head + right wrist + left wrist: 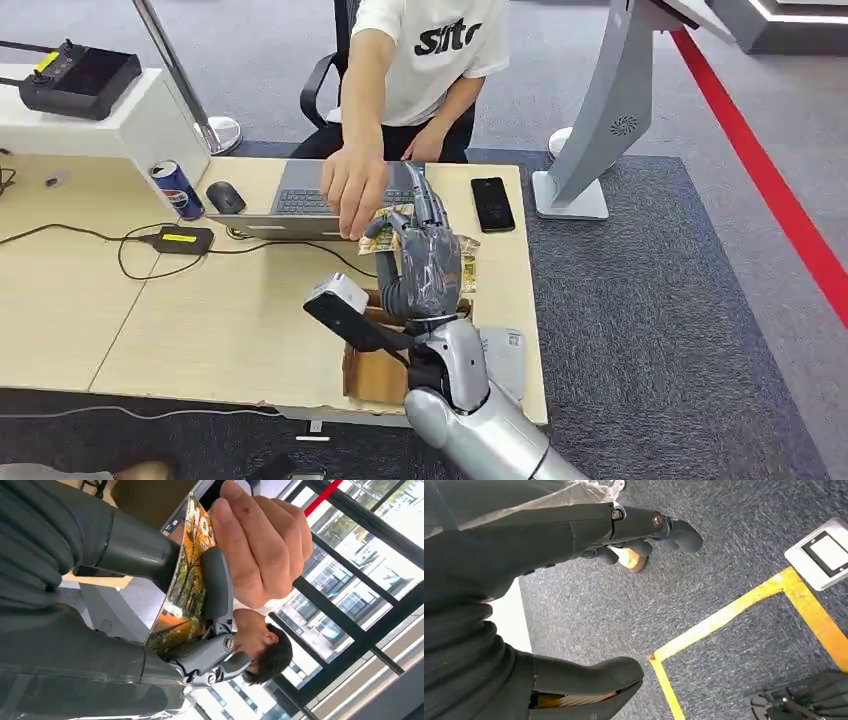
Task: Pass the card to the sensor for recognition and then transmit it.
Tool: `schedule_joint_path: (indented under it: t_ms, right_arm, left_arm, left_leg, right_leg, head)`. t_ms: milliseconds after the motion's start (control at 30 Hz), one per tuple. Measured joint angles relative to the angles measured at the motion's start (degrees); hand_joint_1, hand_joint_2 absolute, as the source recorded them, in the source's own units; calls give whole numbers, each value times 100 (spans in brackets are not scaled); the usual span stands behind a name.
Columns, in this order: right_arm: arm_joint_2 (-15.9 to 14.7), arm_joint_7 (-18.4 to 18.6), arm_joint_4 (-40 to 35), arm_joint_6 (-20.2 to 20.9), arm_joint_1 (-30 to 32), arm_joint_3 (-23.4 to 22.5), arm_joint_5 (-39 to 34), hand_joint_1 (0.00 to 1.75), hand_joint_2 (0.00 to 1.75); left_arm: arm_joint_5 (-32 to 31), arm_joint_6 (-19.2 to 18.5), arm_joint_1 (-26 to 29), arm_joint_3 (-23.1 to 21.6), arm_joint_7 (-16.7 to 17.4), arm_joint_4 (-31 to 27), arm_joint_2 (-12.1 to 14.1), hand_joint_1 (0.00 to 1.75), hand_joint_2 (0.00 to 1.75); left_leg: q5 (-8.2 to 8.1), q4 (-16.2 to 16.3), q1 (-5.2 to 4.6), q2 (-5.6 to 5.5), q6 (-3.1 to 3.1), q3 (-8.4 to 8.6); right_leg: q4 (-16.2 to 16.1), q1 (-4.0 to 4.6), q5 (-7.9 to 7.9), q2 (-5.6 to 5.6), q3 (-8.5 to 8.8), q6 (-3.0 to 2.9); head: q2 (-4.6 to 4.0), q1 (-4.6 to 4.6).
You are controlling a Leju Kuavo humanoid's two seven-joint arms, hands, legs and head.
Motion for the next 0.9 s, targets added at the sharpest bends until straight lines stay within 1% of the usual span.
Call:
schedule_joint_path:
  t_ms: [300,333,633,667,900]
  right_arm:
    - [98,-48,219,-13,-82,9,-50,175,175]
    - [111,-53,236,-15,-95,9,-52,117,175]
    - [151,-55,356,-17,-160,17,-59,117,175]
    - [151,-57,363,-17,-160,17,-59,0,175]
    - [166,-37,394,-35,-163,44,-33,0,175]
  left_arm:
    - [-11,-9,-8,-44,9,0,-15,0,175]
    - [-13,-11,-10,-46,9,0,-15,0,175]
    - [-15,-17,-16,-55,9,0,-20,0,175]
    - [-15,-18,-16,-55,7,0,-22,0,175]
    - [-48,-18,-18,-55,9,0,-26,0,175]
  left_leg:
    - [0,0,0,0,0,-2]
    - [0,0,0,0,0,-2]
    - [0,0,0,0,0,-1]
    - [0,0,0,0,0,-1]
    - [0,0,0,0,0,-1]
  right_leg:
    - [0,0,0,0,-1,0]
    - [0,0,0,0,-2,0]
    - [0,0,0,0,-2,0]
    - [0,0,0,0,-2,0]
    - [0,0,0,0,-2,0]
  head:
    - [0,0]
    - [0,0]
    - [0,0]
    - [0,0]
    - [0,0]
